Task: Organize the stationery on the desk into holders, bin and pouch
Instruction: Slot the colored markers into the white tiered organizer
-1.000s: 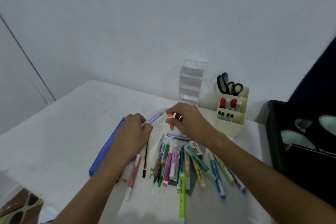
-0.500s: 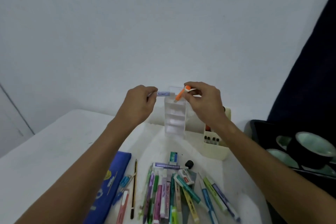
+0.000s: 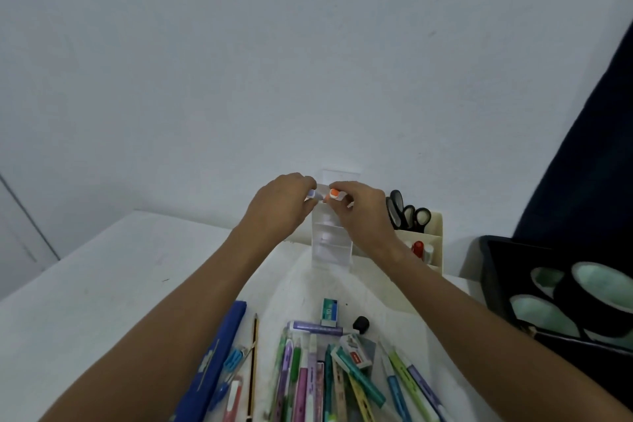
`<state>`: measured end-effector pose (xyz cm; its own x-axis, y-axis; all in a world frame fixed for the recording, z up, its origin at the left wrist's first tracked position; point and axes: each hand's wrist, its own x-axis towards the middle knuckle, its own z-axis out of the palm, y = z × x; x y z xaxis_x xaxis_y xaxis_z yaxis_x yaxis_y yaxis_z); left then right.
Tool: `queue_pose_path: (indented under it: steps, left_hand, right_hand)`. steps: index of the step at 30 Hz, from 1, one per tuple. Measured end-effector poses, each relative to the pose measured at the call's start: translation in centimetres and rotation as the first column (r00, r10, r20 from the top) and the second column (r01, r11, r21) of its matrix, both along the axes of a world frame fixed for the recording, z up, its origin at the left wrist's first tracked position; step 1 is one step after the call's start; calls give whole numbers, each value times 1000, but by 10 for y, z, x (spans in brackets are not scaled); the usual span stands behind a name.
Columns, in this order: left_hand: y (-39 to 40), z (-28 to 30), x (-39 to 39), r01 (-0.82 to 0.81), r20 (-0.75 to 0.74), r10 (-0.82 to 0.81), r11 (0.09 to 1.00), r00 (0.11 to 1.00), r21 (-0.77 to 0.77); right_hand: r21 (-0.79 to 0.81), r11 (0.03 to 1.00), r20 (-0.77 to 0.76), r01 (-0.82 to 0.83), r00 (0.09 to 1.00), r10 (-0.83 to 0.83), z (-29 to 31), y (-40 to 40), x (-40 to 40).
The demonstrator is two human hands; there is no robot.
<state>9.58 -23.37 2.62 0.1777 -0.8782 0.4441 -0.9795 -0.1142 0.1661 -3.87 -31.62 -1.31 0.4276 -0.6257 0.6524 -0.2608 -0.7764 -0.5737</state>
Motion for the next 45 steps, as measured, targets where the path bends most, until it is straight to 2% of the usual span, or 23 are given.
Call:
queue_pose_path:
  steps: [4,12,23,30,34,39,43,45]
  left_hand:
    - [-14,-5,5,-17,40,14,996,999,83]
    - [-39,-16,16,37,-71,-25,984,997,173]
    - [-47,-25,21,72,-148,-58,993,987,89]
    - [-45,-33,17,64,-116,-55,995,992,72]
    - [-31,-38,12,67,-112,-52,989,992,131]
    - [12,-50,12,-7,-182,21,997,983,76]
    - [58,-66,19,-94,-233,138,977,963,189]
    - [81,-77,20,-134,-246,206,950,947,282]
  right_hand:
    - [95,995,-29,26,999,-23,-14,-6,13]
    - [157,984,-89,81,994,-68,-29,-18,27]
    - [153,979,-103,135,987,-120,-35,-20,31]
    - [95,984,-156,148,979,-132,-35,-17,30]
    - [123,991,-196,58,980,-33,-34,-10,25]
    - [62,998,-166,9,986,1,-35,14,11]
    - [60,996,-249,-71,965,84,-44,37,2]
    - [55,989,-341,-140,928,151,-54,48,-2]
